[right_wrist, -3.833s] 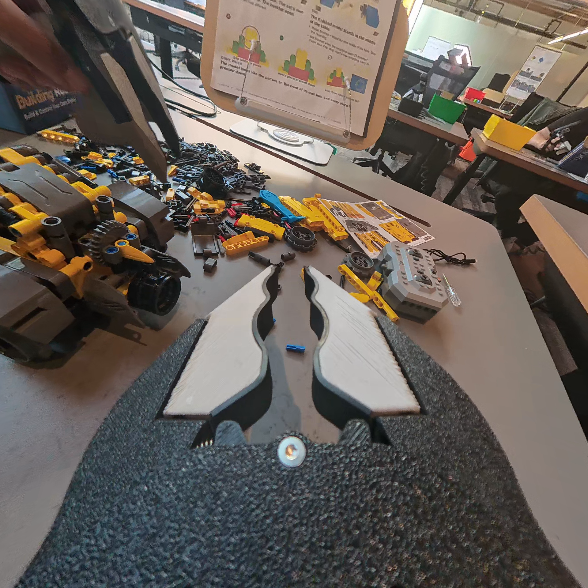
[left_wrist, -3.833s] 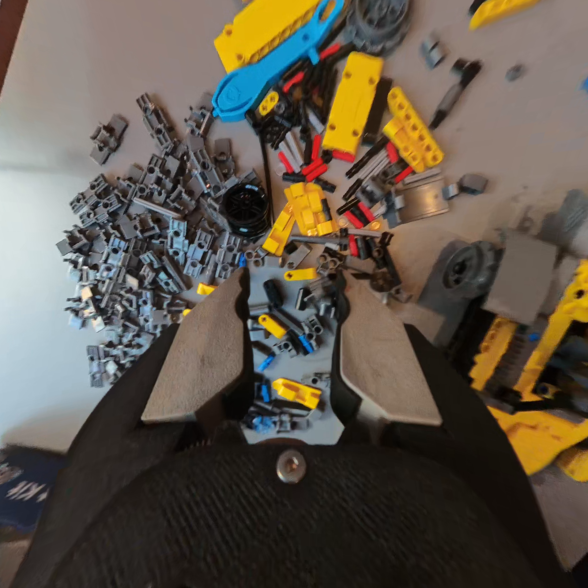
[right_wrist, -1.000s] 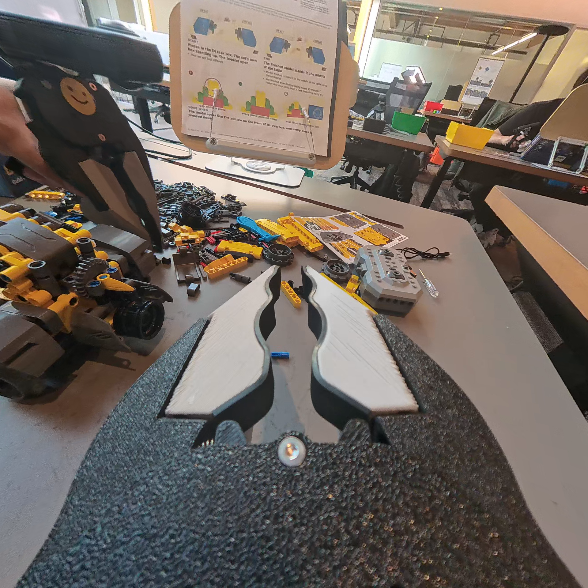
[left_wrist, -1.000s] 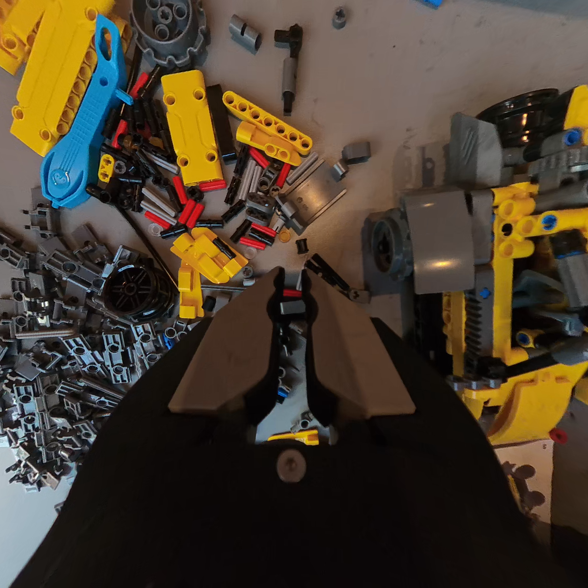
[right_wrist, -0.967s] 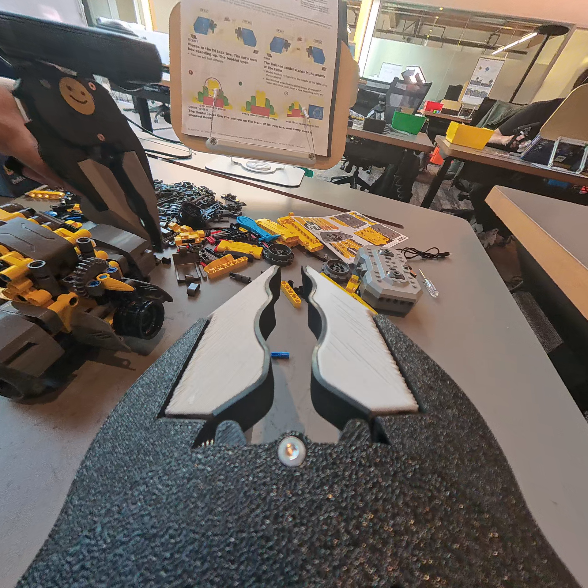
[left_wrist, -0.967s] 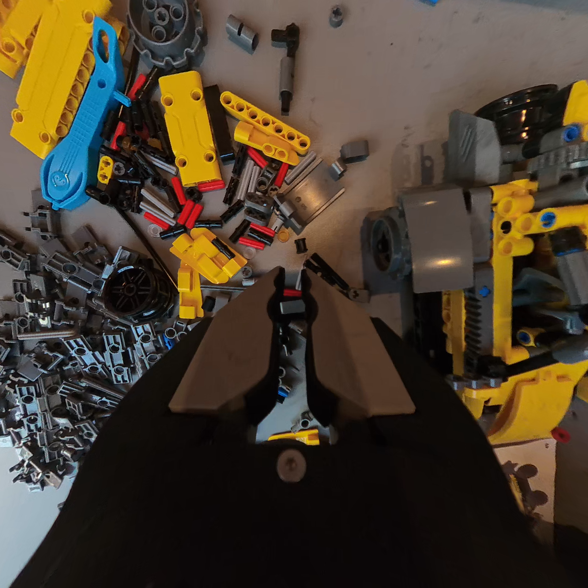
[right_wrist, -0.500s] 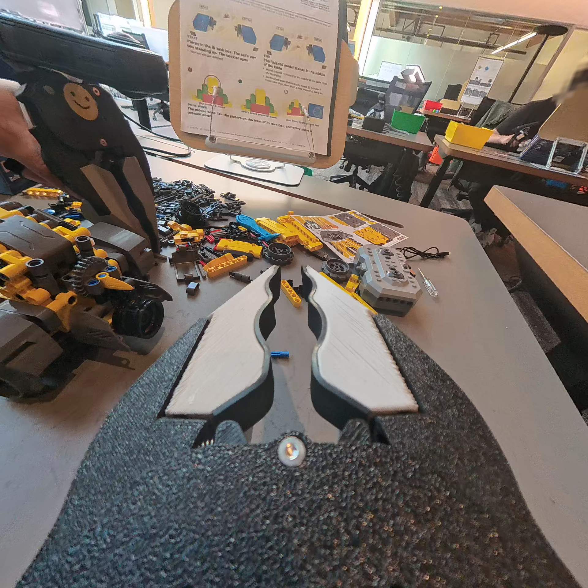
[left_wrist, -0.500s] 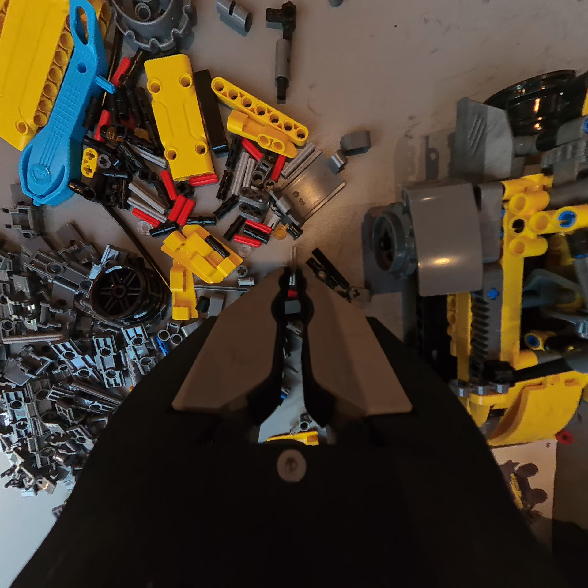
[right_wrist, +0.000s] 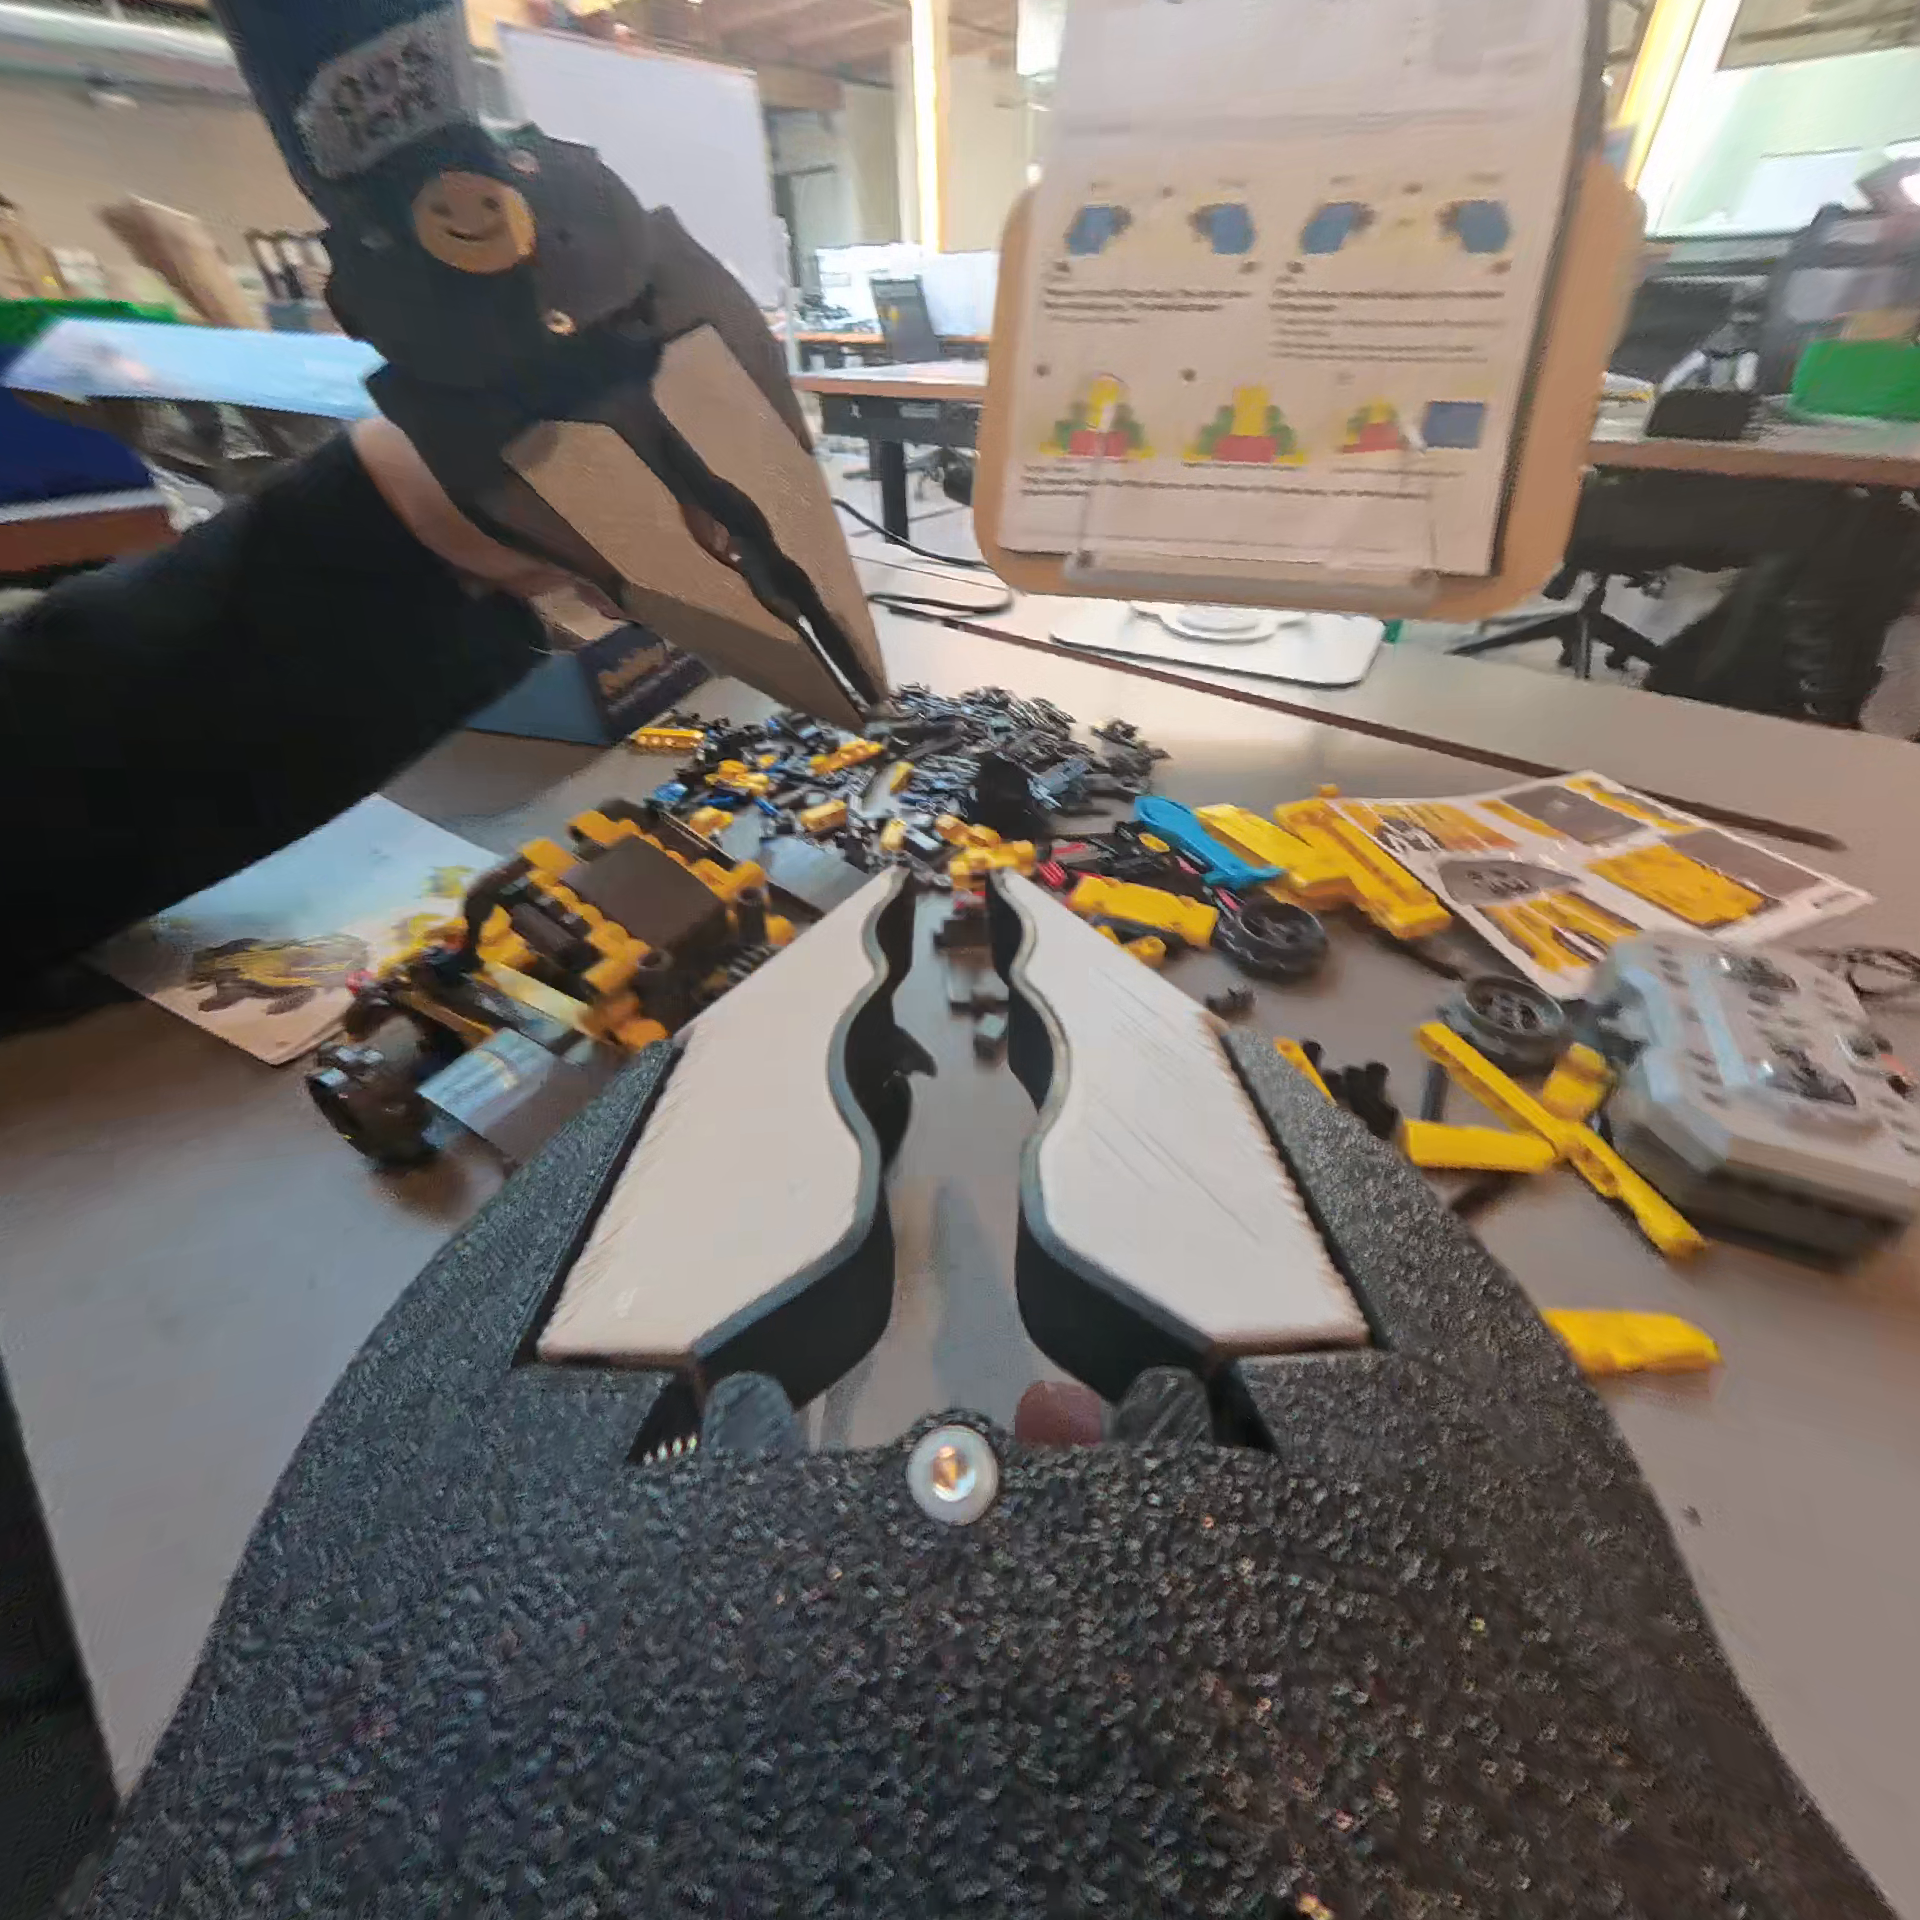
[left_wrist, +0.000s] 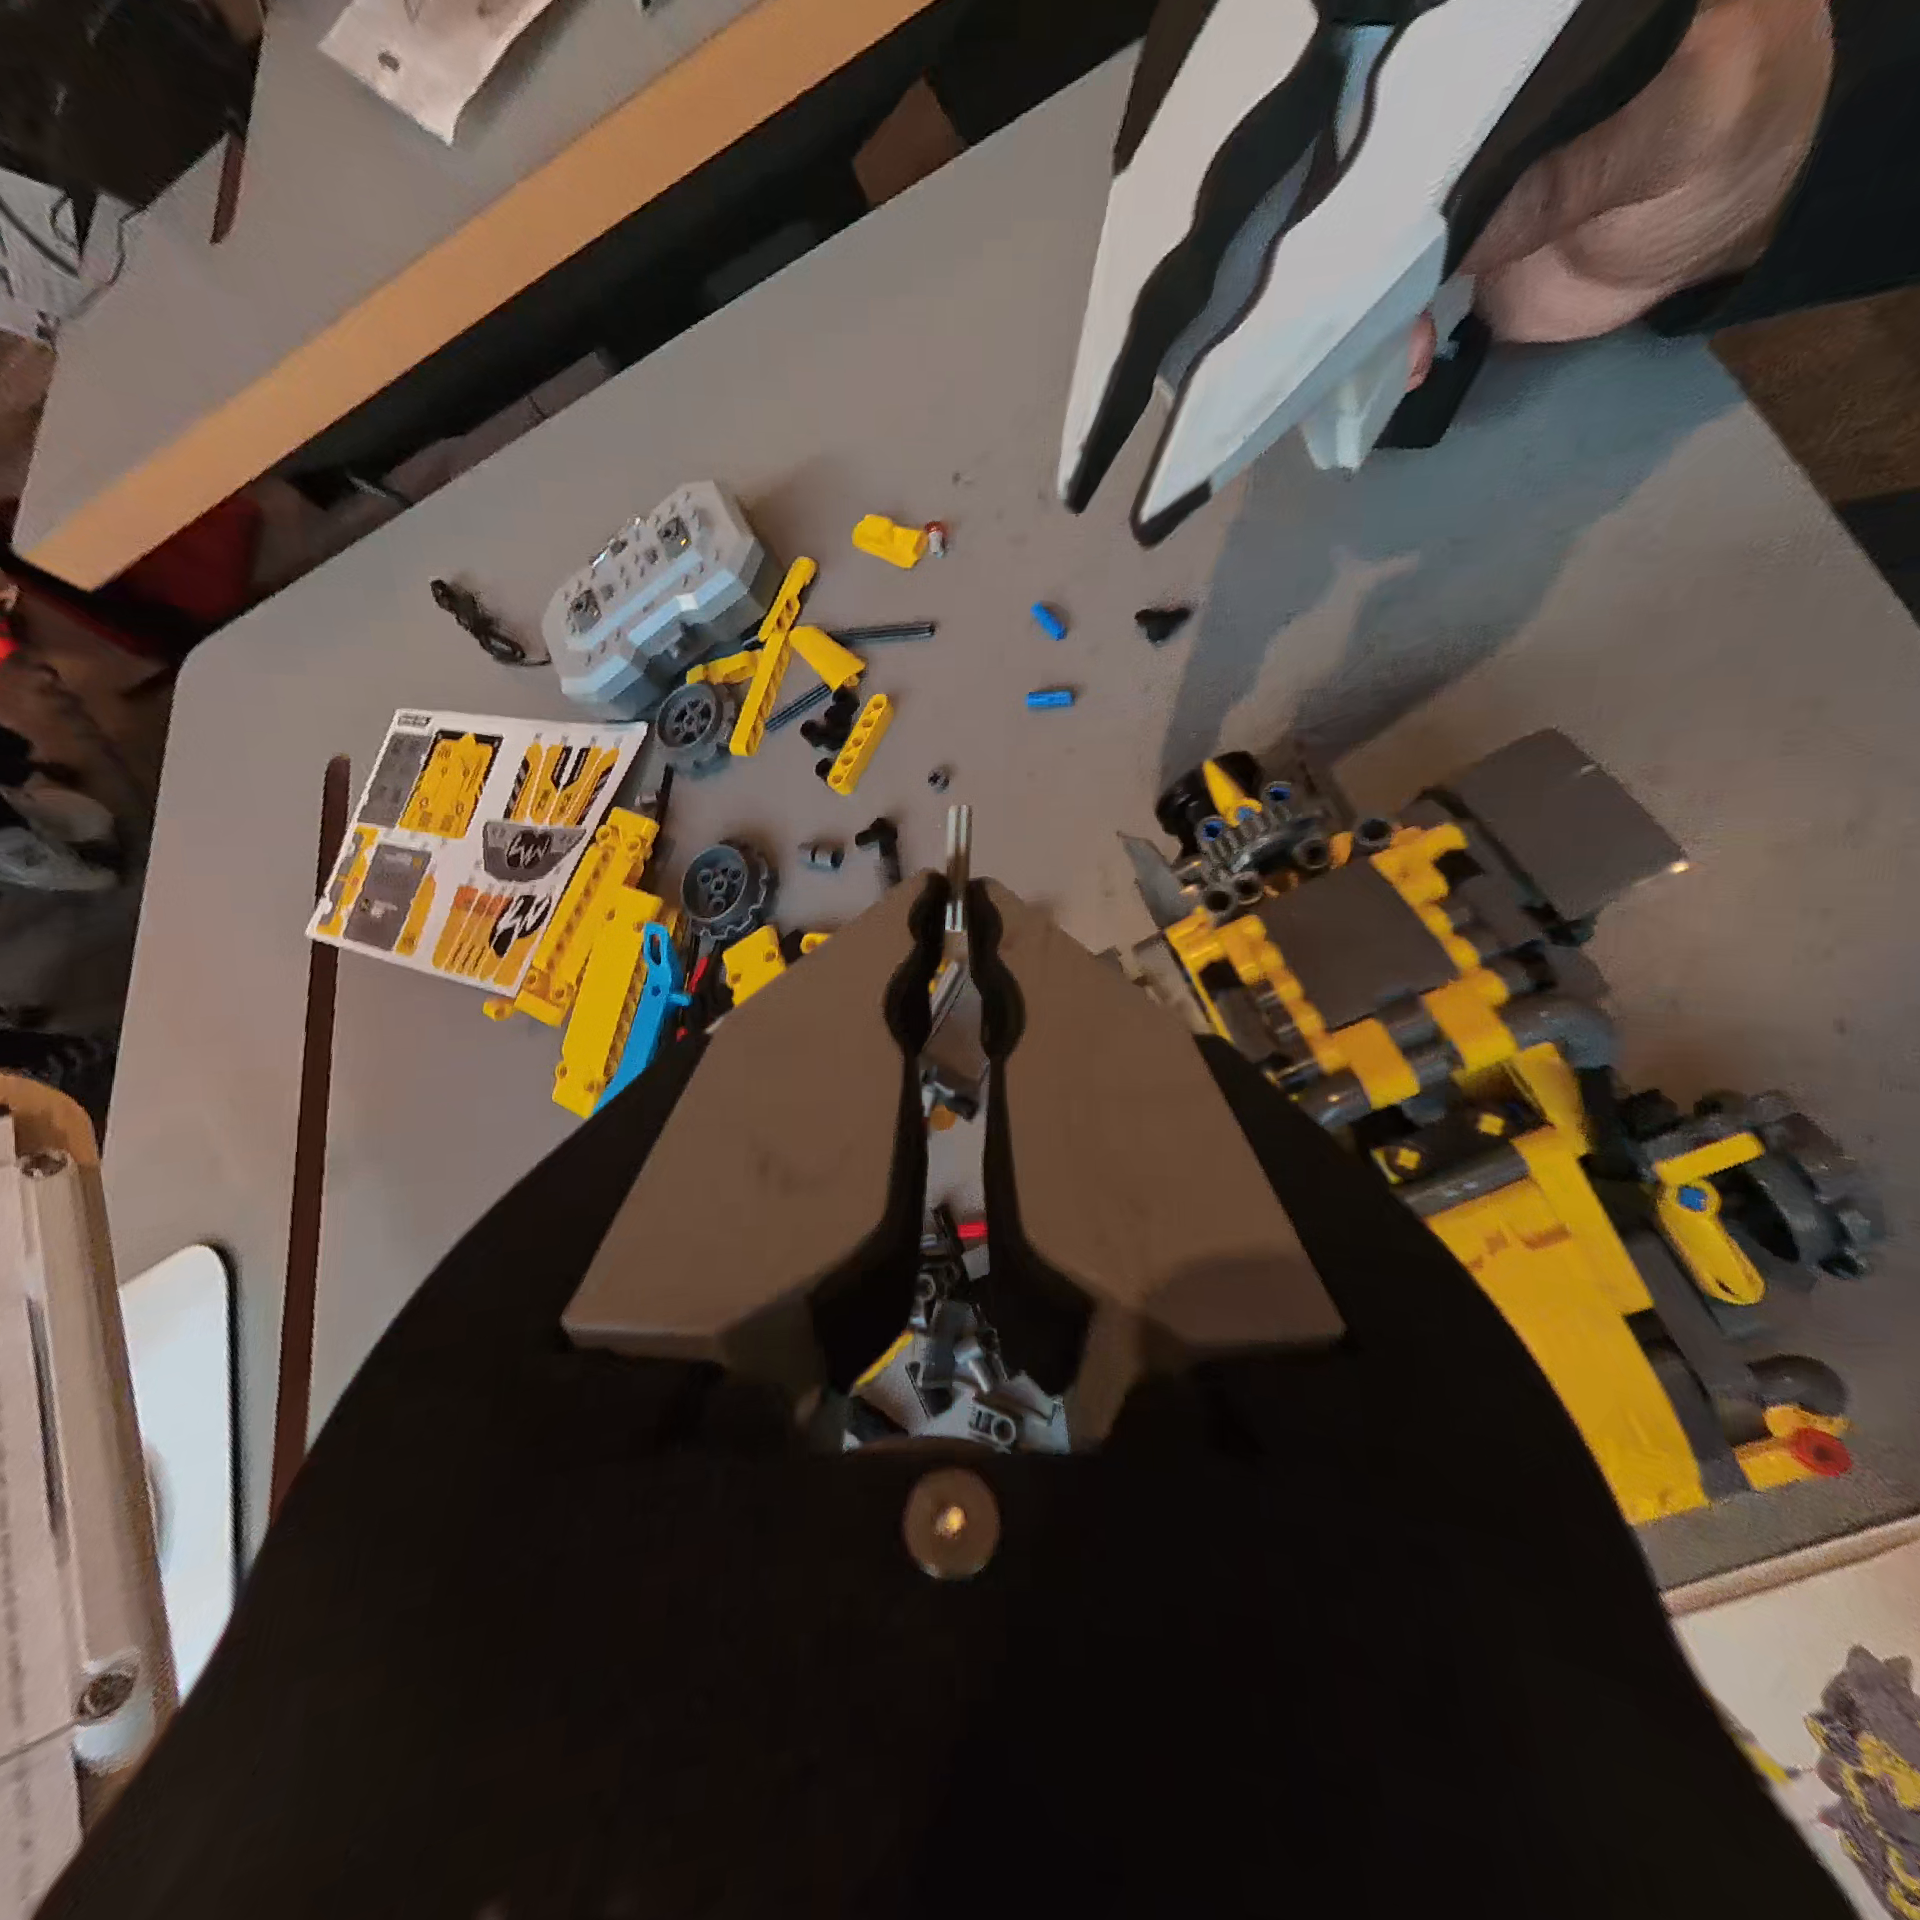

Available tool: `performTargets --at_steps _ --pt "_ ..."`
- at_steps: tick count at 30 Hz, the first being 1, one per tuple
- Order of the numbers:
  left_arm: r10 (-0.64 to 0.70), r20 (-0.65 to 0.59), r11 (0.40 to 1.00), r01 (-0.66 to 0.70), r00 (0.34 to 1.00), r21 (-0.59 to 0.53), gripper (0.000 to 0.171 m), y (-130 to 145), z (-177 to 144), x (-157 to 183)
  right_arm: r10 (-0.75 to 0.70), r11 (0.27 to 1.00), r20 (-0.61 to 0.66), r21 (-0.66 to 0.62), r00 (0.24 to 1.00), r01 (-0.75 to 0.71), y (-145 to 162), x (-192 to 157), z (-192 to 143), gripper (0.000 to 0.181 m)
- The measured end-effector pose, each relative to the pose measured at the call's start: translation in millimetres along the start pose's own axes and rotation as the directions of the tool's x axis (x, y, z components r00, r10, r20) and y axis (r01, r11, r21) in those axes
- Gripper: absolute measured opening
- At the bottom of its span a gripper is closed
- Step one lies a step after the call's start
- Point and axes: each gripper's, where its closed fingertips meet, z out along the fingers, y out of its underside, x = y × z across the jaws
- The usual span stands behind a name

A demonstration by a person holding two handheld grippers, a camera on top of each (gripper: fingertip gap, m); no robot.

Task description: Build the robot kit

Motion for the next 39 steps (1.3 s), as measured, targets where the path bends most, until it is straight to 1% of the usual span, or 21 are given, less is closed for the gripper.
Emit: performTargets --at_steps 2,4,6,8,12,14,21,26,29,32,35,39 --pt "0.058 -0.015 0.998 -0.058 0.998 -0.013 0.0 -7 1 10 -0.055 0.999 0.04 -0.001 0.998 0.055 -14 -18 8 0.011" --pt "0.105 -0.046 0.993 -0.107 0.993 -0.04 0.0 -8 3 21 -0.102 0.994 0.066 -0.031 0.993 0.104 -19 -30 16 0.012" --pt "0.138 -0.059 0.988 -0.142 0.989 -0.06 0.0 -10 5 28 -0.146 0.986 0.082 -0.072 0.986 0.152 -16 -37 23 0.012" --pt "0.159 -0.076 0.985 -0.164 0.984 -0.056 0.0 -14 6 34 -0.177 0.976 0.093 -0.114 0.98 0.187 -8 -41 27 0.011" --pt "0.194 -0.103 0.978 -0.2 0.976 -0.061 0.0 -16 6 42 -0.217 0.961 0.097 -0.155 0.971 0.23 -1 -44 29 0.003" --pt "0.192 -0.116 0.978 -0.2 0.974 -0.059 0.0 -16 7 45 -0.229 0.956 0.092 -0.167 0.969 0.242 1 -44 28 0.0" --pt "0.214 -0.142 0.973 -0.224 0.966 -0.062 0.0 -19 11 53 -0.259 0.942 0.102 -0.195 0.96 0.275 4 -49 24 0.0" --pt "0.218 -0.136 0.969 -0.231 0.966 -0.09 0.0 -16 13 52 -0.289 0.935 0.071 -0.195 0.955 0.298 -8 -39 14 0.007" --pt "0.207 -0.131 0.97 -0.221 0.97 -0.104 0.0 -13 15 50 -0.263 0.945 0.054 -0.188 0.963 0.269 -17 -30 6 0.011" --pt "0.21 -0.136 0.967 -0.226 0.968 -0.12 0.0 -11 18 51 -0.24 0.94 0.087 -0.227 0.967 0.254 -11 -33 3 0.015" --pt "0.214 -0.141 0.964 -0.233 0.967 -0.131 0.0 -9 19 52 -0.309 0.904 0.093 -0.28 0.946 0.323 1 -36 2 0.015" --pt "0.212 -0.143 0.964 -0.231 0.967 -0.133 0.0 -9 17 52 -0.297 0.906 0.115 -0.28 0.948 0.318 10 -47 6 0.015"
